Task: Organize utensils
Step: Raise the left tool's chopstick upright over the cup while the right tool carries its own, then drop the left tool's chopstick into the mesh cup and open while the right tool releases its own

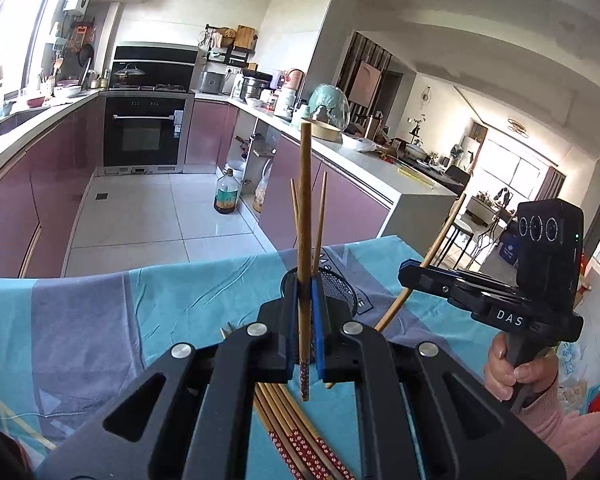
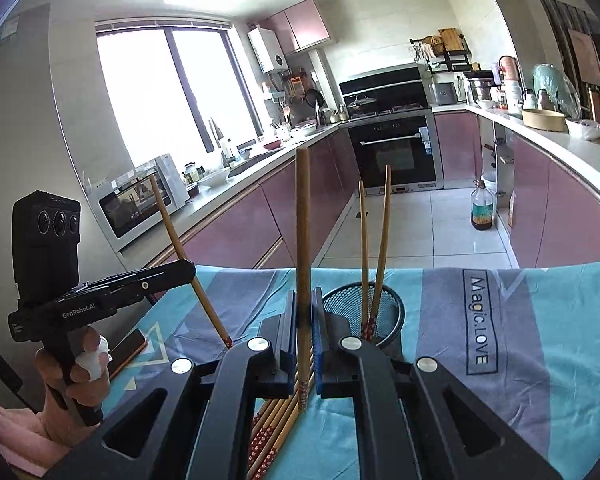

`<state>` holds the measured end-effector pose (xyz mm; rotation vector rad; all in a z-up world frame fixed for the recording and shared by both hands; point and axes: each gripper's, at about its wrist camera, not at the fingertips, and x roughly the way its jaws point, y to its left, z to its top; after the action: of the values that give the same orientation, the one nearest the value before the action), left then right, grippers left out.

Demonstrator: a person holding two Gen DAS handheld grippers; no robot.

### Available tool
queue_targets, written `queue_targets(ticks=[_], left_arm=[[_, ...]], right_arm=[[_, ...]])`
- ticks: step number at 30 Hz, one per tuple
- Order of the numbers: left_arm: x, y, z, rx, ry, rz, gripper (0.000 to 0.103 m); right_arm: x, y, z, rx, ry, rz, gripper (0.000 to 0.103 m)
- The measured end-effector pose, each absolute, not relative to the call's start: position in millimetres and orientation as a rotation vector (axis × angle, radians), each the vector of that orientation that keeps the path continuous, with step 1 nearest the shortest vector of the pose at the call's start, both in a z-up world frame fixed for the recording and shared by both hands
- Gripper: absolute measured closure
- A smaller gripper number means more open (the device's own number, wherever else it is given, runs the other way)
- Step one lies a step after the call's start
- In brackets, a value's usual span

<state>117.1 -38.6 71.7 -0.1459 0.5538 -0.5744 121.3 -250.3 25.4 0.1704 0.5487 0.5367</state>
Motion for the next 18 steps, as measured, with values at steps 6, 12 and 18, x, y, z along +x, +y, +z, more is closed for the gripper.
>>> queue_targets(ticks=[6, 12, 18], left_arm=[[130.4, -51.9, 95.1, -0.143, 0.500, -0.582, 0.096], [145.2, -63.6, 113.2, -0.138, 0.469, -0.575, 0.096], [162.7, -78.2, 117.3, -0.117, 0.463, -0.553, 0.096]], right_arm=[[129.1, -260.0, 52.1, 0.147, 0.487, 0.513, 0.097], [139.2, -270.1, 68.7, 0.142, 0.435, 0.478, 0.097], [157.4, -274.1, 66.1, 0.146, 0.444, 0.451, 0.097]])
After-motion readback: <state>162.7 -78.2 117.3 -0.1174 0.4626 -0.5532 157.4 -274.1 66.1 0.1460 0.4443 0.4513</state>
